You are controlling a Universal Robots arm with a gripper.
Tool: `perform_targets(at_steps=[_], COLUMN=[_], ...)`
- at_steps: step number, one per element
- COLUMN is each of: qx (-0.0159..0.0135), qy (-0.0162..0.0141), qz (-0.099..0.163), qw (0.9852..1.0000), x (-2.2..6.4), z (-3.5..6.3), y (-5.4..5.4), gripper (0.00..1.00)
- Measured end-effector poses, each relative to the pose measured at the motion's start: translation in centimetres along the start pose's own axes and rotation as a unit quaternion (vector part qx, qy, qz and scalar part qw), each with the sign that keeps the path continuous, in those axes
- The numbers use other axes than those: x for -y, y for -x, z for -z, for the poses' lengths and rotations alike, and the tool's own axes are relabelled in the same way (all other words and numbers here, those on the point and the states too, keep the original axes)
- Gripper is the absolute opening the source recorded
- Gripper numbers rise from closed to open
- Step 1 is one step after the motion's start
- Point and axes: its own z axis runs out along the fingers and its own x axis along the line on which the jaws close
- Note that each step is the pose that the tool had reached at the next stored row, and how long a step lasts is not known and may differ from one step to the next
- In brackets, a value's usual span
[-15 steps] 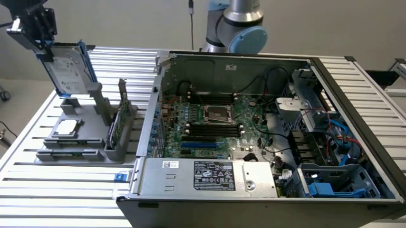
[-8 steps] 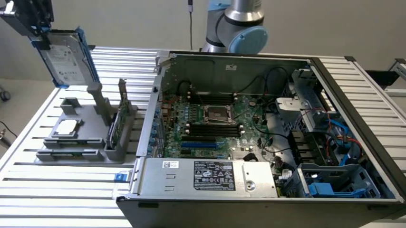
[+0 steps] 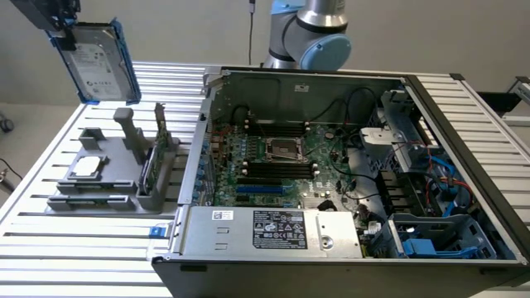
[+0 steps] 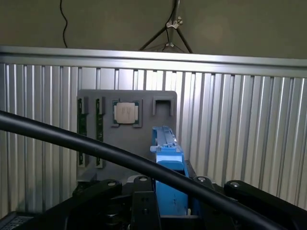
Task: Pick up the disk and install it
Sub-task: 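Pick up the disk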
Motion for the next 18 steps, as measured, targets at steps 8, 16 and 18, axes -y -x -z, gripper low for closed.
perform_targets(at_steps=[8, 16, 18], qx=[0.0036, 0.0049, 0.0051], qy=[-0.0002, -0.0002, -0.0002], qz=[0.000, 0.000, 0.000], qw=[1.0000, 1.0000, 1.0000], x=[3.51, 7.07, 7.93], z=[2.77, 5.34, 5.88], y=[-0.6, -1.5, -1.7], gripper=[0.32, 0.32, 0.32])
